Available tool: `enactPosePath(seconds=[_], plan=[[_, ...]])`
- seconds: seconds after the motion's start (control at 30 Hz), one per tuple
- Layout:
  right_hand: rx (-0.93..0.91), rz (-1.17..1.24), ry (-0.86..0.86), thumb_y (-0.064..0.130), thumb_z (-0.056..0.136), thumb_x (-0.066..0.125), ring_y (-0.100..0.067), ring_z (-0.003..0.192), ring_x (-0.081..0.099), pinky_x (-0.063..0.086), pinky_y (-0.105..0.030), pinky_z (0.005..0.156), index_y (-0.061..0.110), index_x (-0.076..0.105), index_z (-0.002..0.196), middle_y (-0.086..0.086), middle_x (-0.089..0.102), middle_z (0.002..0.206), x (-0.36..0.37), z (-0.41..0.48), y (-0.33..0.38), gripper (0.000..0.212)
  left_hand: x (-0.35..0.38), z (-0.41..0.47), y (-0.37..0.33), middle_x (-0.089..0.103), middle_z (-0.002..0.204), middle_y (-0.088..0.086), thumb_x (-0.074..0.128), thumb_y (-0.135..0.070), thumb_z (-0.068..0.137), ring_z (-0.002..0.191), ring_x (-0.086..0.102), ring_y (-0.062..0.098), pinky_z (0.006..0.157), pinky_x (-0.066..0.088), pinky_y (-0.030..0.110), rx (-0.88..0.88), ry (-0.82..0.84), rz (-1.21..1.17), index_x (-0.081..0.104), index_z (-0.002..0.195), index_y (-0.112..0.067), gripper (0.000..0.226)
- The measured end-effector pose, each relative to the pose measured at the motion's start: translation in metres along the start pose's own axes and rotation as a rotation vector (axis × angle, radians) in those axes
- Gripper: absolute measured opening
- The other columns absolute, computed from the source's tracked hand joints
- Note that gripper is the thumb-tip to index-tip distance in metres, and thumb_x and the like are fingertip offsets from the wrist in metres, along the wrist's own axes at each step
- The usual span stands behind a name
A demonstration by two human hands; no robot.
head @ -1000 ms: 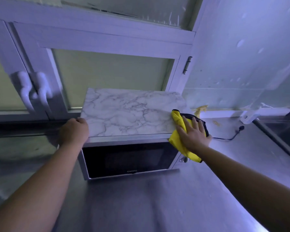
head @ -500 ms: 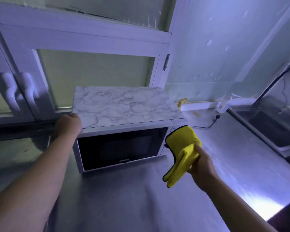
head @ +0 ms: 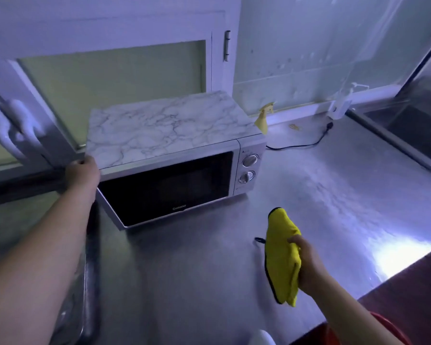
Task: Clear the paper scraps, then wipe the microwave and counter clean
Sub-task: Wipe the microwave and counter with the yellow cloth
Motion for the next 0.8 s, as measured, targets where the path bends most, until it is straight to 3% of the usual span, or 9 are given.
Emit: enactPosePath(seconds=[0.1,0.17,0.23,0.33,0.43,0.5,0.6,0.7,0.8], plan=[[-0.393,-0.446,0.006,0.028,0.089,0.041,-0.039,0.053,0.061,0.055,-0.044,0.058,0.048,0.055,0.134,-0.028,0.065,0.067,-0.015,0.014,0.016,0.051,0.001,-0.005,0.006,0.066,0.12,0.022,0.042,-0.048,0.089,0.109,0.061,0.04,0.092,0.049,0.042,-0.02,-0.012,-0.048,0.067,0.112,-0.004,0.056],[-0.591,-0.839,0.075,0.033,0.084,0.037,-0.032,0.091,0.068,0.053,-0.046,0.082,0.046,0.043,0.144,-0.017,0.07,0.115,-0.022,0.026,0.012,0.062,0.001,-0.008,0.008,0.068,0.118,0.018,0.045,-0.049,0.088,0.106,0.063,0.035,0.084,0.048,0.037,-0.047,-0.031,-0.102,0.068,0.11,-0.005,0.054],[-0.585,-1.297,0.037,0.052,0.082,0.027,-0.022,0.147,0.029,0.023,-0.05,0.114,0.044,0.025,0.152,0.007,0.029,0.161,-0.027,0.044,-0.01,0.07,0.0,-0.01,0.006,0.068,0.116,0.017,0.047,-0.048,0.089,0.105,0.064,0.034,0.084,0.05,0.038,-0.061,-0.055,-0.11,0.069,0.109,-0.004,0.053],[-0.394,-1.646,0.303,0.06,0.09,0.027,-0.02,0.153,-0.014,-0.005,-0.058,0.117,0.058,-0.004,0.149,0.014,-0.011,0.164,-0.014,0.059,-0.072,0.067,-0.002,-0.013,0.003,0.068,0.117,0.019,0.048,-0.046,0.091,0.106,0.064,0.034,0.088,0.051,0.039,-0.047,-0.074,-0.108,0.069,0.108,-0.003,0.051],[-0.246,-1.807,0.363,0.082,0.084,0.022,-0.024,0.149,-0.027,-0.012,-0.064,0.115,0.054,-0.01,0.151,0.008,-0.023,0.163,-0.006,0.064,-0.104,0.079,-0.002,-0.011,0.004,0.067,0.117,0.02,0.048,-0.046,0.091,0.106,0.063,0.035,0.09,0.05,0.039,-0.028,-0.071,-0.105,0.068,0.11,-0.002,0.053],[-0.221,-1.728,0.281,0.085,0.084,0.02,-0.023,0.153,-0.013,-0.009,-0.062,0.114,0.053,0.023,0.15,0.009,0.003,0.167,0.007,0.067,-0.081,0.074,-0.002,-0.01,0.005,0.068,0.116,0.02,0.048,-0.047,0.091,0.106,0.063,0.035,0.087,0.048,0.036,-0.032,-0.077,-0.112,0.069,0.11,-0.002,0.053],[-0.402,-1.288,0.051,0.07,0.089,0.043,-0.023,0.139,0.041,0.023,-0.051,0.114,0.036,0.066,0.121,0.005,0.058,0.138,0.035,0.079,0.011,0.052,-0.001,-0.008,0.007,0.069,0.114,0.019,0.049,-0.046,0.091,0.105,0.063,0.036,0.084,0.048,0.036,-0.035,-0.1,-0.118,0.069,0.109,-0.003,0.051],[-0.632,-0.766,-0.098,0.052,0.084,0.066,-0.015,0.118,0.055,0.041,-0.032,0.098,0.022,0.058,0.13,0.0,0.059,0.13,0.067,0.095,0.125,0.055,0.0,-0.008,0.007,0.069,0.113,0.018,0.049,-0.045,0.093,0.105,0.063,0.035,0.086,0.048,0.038,-0.012,-0.115,-0.105,0.07,0.108,-0.004,0.048],[-0.614,-0.281,-0.089,0.053,0.074,0.073,0.007,0.076,0.062,0.045,-0.01,0.064,0.022,0.049,0.121,0.004,0.055,0.116,0.109,0.115,0.206,0.062,0.002,-0.007,0.009,0.068,0.106,0.012,0.051,-0.044,0.094,0.094,0.059,0.027,0.079,0.044,0.032,-0.023,-0.113,-0.145,0.07,0.109,-0.008,0.044]])
Point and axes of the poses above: each hand's wrist, its own z-axis towards the middle knuckle, its own x-axis out of the palm, y = z × x, the point moved 5 cm from there along z, towards the middle knuckle
